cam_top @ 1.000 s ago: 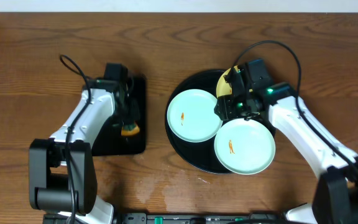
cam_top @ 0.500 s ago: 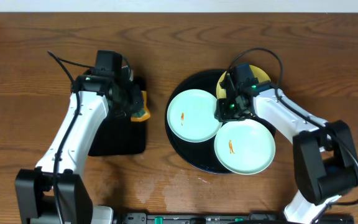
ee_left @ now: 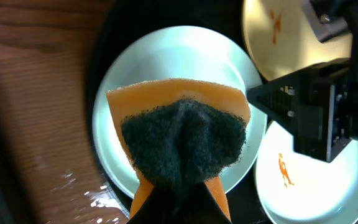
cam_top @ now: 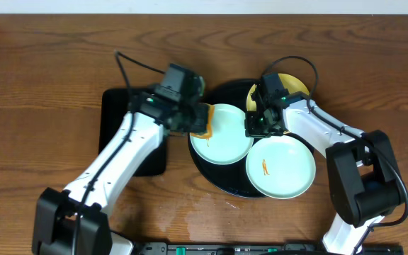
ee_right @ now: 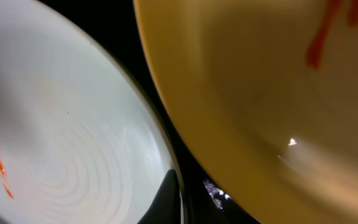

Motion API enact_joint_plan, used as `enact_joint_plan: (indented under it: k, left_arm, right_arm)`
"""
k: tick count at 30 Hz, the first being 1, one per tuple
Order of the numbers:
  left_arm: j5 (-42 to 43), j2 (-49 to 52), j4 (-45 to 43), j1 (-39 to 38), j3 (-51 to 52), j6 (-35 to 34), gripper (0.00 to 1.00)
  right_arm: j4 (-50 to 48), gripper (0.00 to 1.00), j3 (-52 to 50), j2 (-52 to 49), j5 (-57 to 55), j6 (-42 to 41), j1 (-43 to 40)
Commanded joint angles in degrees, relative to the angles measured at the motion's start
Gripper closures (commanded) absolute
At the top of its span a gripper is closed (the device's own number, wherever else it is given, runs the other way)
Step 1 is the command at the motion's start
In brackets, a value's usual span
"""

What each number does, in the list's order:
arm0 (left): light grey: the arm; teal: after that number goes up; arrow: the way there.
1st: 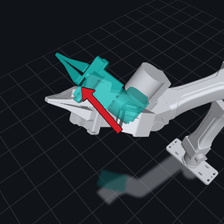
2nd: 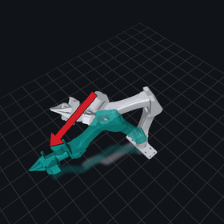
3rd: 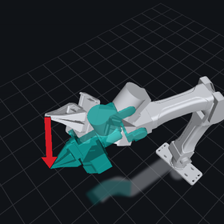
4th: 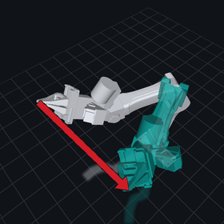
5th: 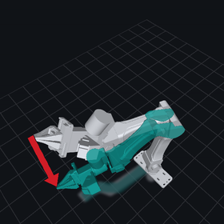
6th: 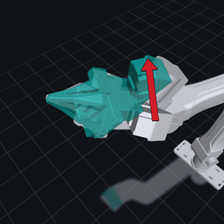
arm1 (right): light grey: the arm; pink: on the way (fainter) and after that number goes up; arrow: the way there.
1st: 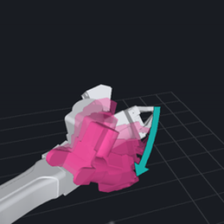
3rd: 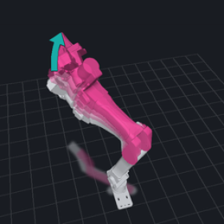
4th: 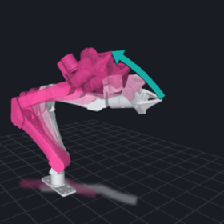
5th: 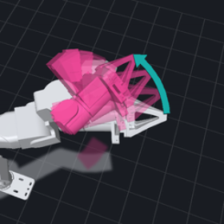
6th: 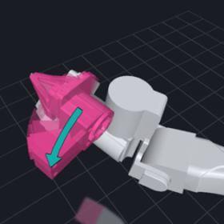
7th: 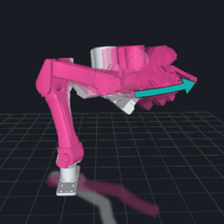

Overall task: Clean dirty plates on tray and stack at the side
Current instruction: 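Scrub the left pale green plate with the held sponge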

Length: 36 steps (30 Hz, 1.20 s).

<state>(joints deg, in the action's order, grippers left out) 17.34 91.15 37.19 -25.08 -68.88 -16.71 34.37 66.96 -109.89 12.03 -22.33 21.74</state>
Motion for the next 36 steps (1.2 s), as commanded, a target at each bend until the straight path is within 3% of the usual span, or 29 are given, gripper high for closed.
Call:
enact_joint_plan:
  k: [1, 9, 12, 18, 20, 27, 36]
  left_arm:
    - [-3.06, 2.91, -1.70, -2.62, -1.49, -3.82, 0.92]
    - [-1.16, 12.61, -6.62, -6.01, -1.49, -13.68, 0.92]
    - [4.13, 16.24, -10.34, -6.62, -1.49, -14.14, 0.93]
    - [0.50, 22.05, -12.90, -6.10, -1.49, -15.72, 0.93]
    - [-1.88, 22.97, -12.61, -5.95, -1.49, -15.50, 0.93]
    - [-22.10, 23.41, -7.17, -6.03, -1.95, -15.54, 0.93]
    - [-37.40, 23.41, -5.07, -7.56, -3.89, -12.41, 0.93]
  right_arm:
    - [0.87, 0.99, -0.04, -0.96, -5.99, -2.49, 0.33]
    - [1.36, 0.99, -0.04, -0.96, -5.99, -2.49, 0.39]
    - [1.40, 0.99, -0.04, -0.96, -5.97, -2.49, 0.39]
    - [1.40, 0.99, -0.04, -0.96, -5.51, -2.51, 0.44]
    - [1.49, 0.99, -0.04, -0.96, -5.33, -2.49, 0.46]
    - [1.77, 0.99, -0.04, -0.96, -4.87, -2.51, 0.44]
    - [2.21, 0.99, -0.04, -0.96, -4.02, -2.54, 0.44]
